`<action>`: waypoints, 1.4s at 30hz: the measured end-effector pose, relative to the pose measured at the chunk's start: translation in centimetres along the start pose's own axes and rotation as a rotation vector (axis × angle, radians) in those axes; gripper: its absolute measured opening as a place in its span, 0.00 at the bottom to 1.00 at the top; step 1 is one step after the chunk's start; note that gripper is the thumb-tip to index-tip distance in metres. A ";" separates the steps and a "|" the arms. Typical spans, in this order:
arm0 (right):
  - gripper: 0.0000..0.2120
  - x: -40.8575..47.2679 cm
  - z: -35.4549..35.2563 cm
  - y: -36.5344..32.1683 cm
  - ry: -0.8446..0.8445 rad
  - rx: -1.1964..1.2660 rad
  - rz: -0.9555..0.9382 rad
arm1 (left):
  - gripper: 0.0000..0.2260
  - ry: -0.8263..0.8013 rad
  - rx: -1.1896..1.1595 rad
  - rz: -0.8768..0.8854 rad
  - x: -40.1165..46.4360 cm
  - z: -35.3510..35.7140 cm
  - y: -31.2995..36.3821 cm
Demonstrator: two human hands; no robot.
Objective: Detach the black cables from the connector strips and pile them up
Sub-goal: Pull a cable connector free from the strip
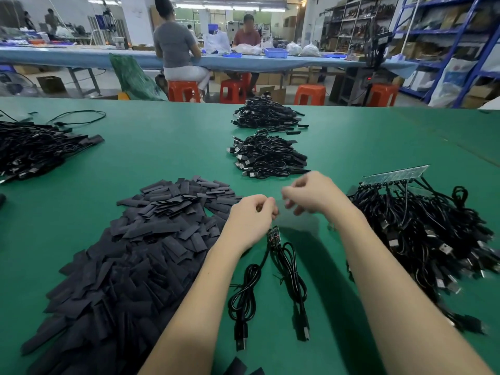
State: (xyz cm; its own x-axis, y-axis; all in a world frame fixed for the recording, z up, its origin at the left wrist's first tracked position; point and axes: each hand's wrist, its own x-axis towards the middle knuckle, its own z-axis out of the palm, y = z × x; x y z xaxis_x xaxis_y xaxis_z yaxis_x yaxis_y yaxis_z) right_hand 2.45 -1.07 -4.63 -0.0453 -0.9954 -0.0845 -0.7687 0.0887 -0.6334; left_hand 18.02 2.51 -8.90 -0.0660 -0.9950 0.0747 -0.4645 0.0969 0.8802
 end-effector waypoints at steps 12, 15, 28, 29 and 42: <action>0.10 -5.4 1.2 2.4 -0.263 0.737 0.096 | 0.08 -0.146 -0.333 -0.147 0.2 -1.2 0.6; 0.11 -5.5 0.7 2.8 -0.267 0.818 0.070 | 0.05 -0.255 -0.583 -0.188 -0.2 -1.4 1.3; 0.05 -4.8 1.7 2.2 -0.256 1.047 0.033 | 0.08 -0.298 -0.818 -0.232 -0.3 -1.4 1.0; 0.06 -4.8 1.8 2.2 -0.268 1.067 0.041 | 0.08 -0.301 -0.826 -0.236 -0.3 -1.3 1.0; 0.12 -5.1 1.9 2.4 -0.401 1.358 0.179 | 0.08 -0.347 -0.996 -0.230 -0.4 -0.9 1.1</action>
State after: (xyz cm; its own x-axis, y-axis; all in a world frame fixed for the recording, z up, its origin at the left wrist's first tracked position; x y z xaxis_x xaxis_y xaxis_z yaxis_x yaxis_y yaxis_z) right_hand 2.04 4.34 -7.15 0.2820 -0.9101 -0.3036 0.4353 0.4034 -0.8049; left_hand 18.34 2.99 -7.55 -0.3885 -0.9107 -0.1403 0.4193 -0.3102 0.8532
